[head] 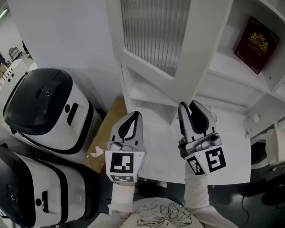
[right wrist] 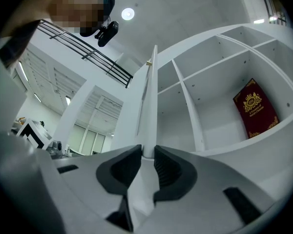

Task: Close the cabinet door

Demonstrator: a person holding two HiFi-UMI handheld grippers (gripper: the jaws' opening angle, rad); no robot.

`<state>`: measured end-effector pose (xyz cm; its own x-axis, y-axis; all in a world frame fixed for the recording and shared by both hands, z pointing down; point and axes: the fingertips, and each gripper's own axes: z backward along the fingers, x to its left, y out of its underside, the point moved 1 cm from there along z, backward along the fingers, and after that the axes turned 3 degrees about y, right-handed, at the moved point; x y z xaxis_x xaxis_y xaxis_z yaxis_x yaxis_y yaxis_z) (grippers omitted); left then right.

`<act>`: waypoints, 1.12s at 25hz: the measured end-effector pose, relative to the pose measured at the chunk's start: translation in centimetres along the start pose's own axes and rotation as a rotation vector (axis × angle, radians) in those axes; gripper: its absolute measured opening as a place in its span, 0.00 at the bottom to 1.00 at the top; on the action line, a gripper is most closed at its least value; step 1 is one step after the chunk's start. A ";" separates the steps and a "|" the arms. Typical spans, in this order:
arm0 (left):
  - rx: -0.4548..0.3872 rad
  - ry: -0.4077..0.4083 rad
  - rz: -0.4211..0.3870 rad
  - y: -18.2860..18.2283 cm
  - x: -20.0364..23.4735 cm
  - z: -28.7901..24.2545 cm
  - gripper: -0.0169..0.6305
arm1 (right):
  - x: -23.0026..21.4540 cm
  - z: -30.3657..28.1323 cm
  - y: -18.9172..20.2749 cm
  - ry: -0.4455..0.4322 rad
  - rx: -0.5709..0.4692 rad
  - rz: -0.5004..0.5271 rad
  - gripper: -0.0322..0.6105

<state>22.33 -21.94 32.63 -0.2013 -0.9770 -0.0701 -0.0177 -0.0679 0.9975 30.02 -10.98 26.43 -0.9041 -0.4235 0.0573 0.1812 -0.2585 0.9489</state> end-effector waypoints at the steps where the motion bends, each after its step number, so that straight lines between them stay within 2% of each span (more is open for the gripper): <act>1: 0.001 -0.003 -0.001 0.0 -0.1 -0.3 0.03 | -0.3 -0.1 0.0 -0.004 -0.002 -0.003 0.17; 28: 0.018 -0.075 -0.023 0.3 -2.6 -5.9 0.03 | -5.9 -2.4 1.3 -0.104 -0.017 -0.075 0.18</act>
<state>28.60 -20.57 33.10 -0.2733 -0.9573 -0.0941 -0.0410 -0.0861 0.9954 36.50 -10.95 26.56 -0.9504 -0.3104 0.0190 0.1172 -0.3012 0.9463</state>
